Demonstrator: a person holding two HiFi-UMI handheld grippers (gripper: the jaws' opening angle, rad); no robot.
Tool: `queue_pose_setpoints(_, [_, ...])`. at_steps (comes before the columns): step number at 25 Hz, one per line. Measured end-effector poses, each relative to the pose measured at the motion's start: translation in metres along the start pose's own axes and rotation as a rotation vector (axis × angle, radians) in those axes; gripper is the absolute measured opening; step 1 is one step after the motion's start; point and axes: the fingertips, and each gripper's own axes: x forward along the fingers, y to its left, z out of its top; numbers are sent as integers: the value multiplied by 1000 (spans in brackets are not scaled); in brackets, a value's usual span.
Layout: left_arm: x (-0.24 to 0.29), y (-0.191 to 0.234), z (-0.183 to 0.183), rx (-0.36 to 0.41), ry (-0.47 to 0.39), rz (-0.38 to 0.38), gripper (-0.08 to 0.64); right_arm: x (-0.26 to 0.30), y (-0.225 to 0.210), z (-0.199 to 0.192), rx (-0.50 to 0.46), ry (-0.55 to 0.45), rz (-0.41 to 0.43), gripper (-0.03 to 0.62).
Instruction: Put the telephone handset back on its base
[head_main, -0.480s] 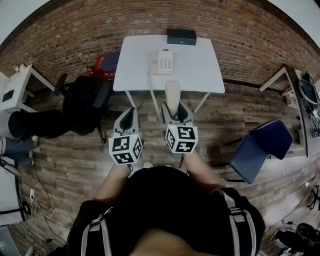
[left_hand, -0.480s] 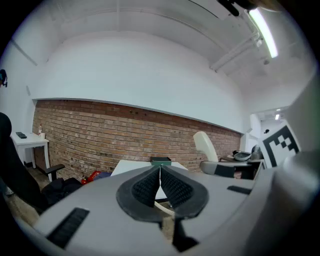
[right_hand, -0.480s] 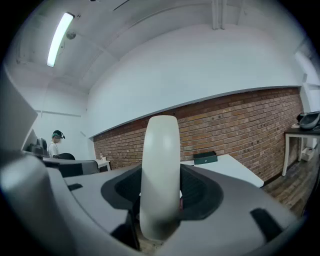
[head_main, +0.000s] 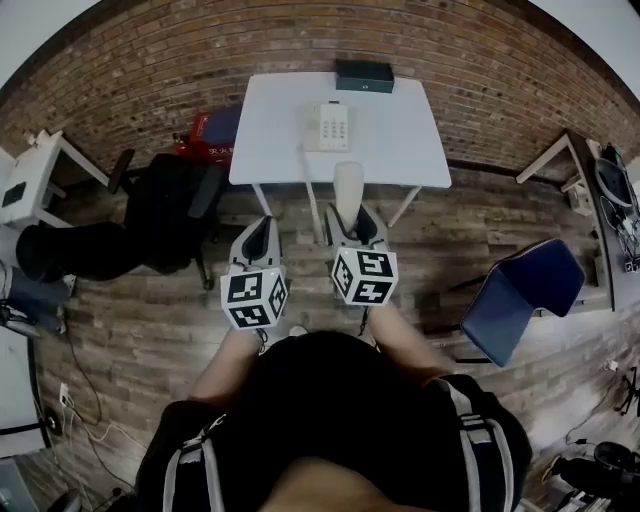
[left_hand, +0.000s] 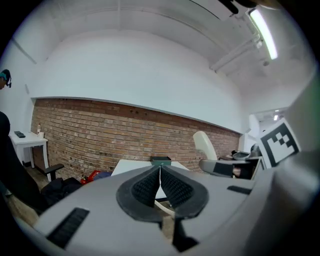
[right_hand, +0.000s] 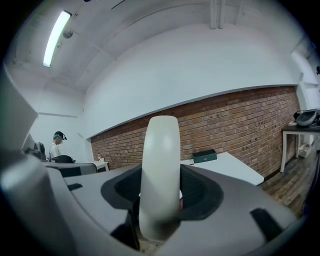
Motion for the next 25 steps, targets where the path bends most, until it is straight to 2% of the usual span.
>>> queue_pose_setpoints(8, [2, 12, -3, -17, 2, -18, 5, 8, 7, -4, -6, 14, -21, 201])
queue_pose_setpoints(15, [5, 43, -2, -30, -12, -32, 5, 27, 30, -10, -23, 34, -30, 201])
queue_pose_setpoints(25, [18, 65, 2, -22, -19, -107, 5, 43, 51, -9, -17, 16, -64, 201])
